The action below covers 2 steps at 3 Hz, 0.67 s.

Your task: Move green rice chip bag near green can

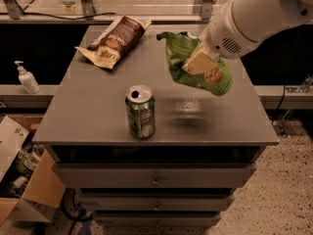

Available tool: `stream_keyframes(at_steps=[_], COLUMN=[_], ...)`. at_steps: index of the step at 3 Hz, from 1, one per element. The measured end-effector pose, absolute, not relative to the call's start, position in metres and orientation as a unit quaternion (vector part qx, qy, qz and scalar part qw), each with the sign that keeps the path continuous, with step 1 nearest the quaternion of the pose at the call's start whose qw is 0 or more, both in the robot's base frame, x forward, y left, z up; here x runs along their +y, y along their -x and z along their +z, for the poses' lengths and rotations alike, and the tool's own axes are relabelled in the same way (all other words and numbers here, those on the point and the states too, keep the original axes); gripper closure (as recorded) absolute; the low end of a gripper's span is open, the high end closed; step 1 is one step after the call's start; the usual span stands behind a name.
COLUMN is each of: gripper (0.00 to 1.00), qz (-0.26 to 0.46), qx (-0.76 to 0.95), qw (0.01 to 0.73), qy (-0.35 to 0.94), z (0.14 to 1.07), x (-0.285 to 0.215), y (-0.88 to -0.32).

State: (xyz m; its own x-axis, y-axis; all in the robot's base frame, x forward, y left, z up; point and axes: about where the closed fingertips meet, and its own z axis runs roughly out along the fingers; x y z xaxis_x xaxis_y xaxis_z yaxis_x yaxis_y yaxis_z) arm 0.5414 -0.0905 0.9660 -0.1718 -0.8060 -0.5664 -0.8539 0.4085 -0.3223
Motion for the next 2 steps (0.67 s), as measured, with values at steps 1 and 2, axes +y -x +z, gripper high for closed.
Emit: stream_keyframes(at_steps=[1, 2], gripper=[1.00, 1.00], qz=[0.036, 0.037], qx=[0.765, 0.765], qw=[0.343, 0.340], qy=[0.543, 0.546], z=[0.9656, 0.9635], x=[-0.0901, -0.0878], y=[-0.5398, -0.5382])
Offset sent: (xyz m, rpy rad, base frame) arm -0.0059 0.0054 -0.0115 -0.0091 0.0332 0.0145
